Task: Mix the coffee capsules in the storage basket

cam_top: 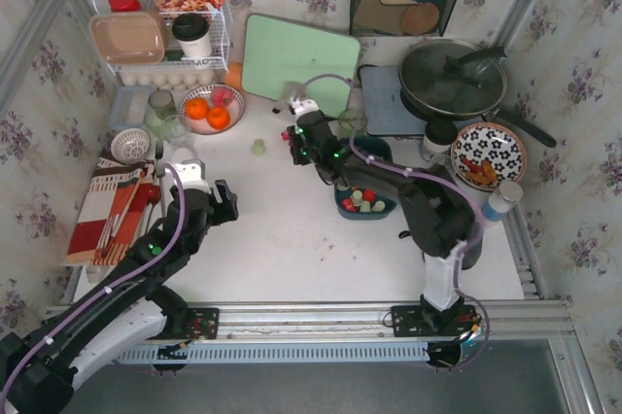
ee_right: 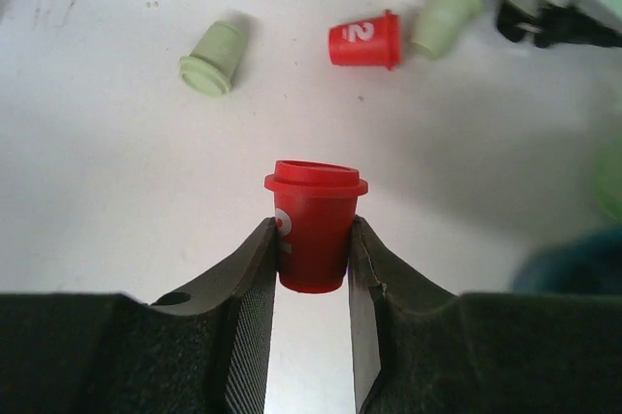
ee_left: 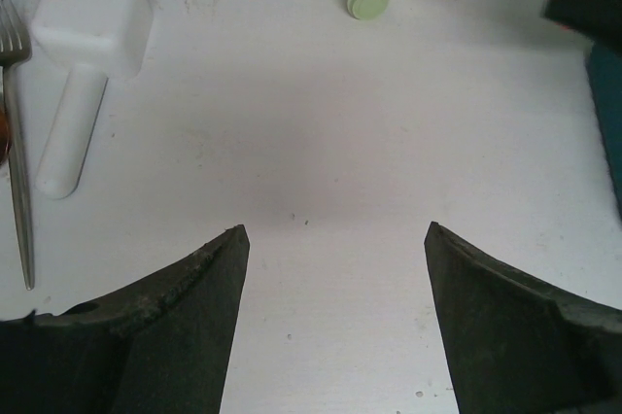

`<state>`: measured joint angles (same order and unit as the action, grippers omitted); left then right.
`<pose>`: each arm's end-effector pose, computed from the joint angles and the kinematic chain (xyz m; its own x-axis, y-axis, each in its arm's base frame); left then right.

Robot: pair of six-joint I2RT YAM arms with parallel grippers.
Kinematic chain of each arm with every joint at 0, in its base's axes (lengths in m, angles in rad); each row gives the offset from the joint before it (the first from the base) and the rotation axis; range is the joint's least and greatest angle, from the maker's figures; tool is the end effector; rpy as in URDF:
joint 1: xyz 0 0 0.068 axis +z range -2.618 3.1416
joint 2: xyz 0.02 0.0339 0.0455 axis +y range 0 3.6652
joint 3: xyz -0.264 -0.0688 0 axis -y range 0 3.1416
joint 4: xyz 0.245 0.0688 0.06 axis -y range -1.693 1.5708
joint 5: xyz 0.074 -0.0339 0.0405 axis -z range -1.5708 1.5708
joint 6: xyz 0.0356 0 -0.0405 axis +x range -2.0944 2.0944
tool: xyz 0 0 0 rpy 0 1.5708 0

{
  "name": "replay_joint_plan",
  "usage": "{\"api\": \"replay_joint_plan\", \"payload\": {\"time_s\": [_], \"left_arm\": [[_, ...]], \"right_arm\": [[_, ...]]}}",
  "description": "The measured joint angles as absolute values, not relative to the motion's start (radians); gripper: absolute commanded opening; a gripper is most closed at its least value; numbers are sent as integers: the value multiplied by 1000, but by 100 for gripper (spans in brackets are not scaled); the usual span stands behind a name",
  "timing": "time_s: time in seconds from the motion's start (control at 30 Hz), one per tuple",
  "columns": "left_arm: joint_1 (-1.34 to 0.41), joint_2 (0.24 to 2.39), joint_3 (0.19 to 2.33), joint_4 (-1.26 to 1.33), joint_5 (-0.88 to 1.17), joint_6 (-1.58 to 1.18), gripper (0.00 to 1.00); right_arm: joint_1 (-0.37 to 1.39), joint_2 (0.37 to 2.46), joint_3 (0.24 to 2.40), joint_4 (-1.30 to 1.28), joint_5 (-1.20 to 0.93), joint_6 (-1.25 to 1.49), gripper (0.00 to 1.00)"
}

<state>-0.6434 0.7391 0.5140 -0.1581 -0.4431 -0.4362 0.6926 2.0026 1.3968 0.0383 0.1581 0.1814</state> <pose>0.1496 -0.0931 0.2554 -0.3657 -0.2029 -0.9084 0.0765 0.9661 -0.2466 0.3561 0.2882 0.2044 -0.5022 -0.1852 -0.8447 -0.4451 0.8928 0.0689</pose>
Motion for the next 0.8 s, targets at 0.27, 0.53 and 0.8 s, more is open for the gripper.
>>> {"api": "replay_joint_plan", "payload": {"time_s": [0.27,0.53,0.8], "left_arm": [[-642,767,514,-150,-424,-440,76],[-641,822,527,-133,-402,-446,76],[-641,851,537,-132,-396,-446,76]], "right_arm": [[692,1594,970,131,264,177,20],[688,1354,727,113,451,191,24],[650,1297,625,38,579,258,31]]}}
